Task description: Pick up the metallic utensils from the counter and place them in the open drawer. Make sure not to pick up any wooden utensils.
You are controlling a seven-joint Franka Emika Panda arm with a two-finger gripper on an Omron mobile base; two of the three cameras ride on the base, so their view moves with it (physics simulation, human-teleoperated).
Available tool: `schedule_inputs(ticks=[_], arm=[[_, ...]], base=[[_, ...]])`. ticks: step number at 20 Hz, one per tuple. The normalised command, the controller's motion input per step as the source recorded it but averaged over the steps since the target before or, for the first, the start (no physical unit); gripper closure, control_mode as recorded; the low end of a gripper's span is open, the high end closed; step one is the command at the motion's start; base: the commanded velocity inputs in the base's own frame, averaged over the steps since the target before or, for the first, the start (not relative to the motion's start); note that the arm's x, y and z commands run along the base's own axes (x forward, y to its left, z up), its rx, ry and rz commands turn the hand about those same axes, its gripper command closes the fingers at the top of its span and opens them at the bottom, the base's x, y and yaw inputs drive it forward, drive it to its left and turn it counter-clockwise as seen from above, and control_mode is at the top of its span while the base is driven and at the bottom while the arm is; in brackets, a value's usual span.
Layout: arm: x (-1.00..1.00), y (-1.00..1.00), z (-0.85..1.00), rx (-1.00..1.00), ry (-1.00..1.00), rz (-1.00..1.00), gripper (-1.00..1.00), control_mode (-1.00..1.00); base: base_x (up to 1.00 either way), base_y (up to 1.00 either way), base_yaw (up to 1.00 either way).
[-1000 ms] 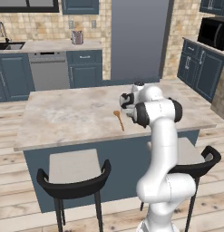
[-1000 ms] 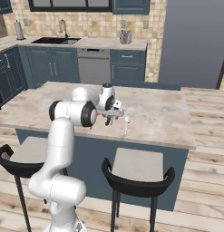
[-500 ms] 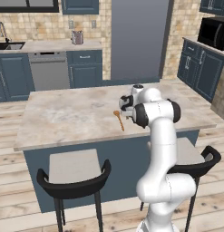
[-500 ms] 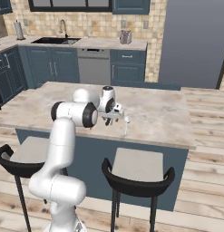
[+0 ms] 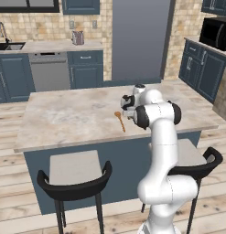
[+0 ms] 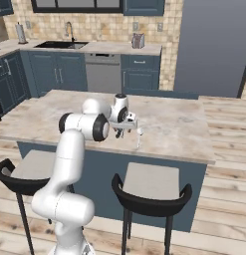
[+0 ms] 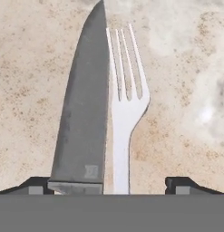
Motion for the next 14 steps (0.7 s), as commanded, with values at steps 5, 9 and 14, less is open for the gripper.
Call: schedule_inputs(ticks=[5, 9, 14], arm=[[-0.10, 0.37, -1.00, 0.00, 0.04, 0.11, 1.00, -1.00], [-0.43, 0.21, -1.00, 0.00, 0.05, 0.08, 1.00, -1.00], [-0.72, 0.27, -1.00, 0.01, 0.18, 0.08, 1.00, -1.00]], base=[[0.00, 0.00, 0.00], [0.00, 0.00, 0.00], [0.00, 0.00, 0.00]])
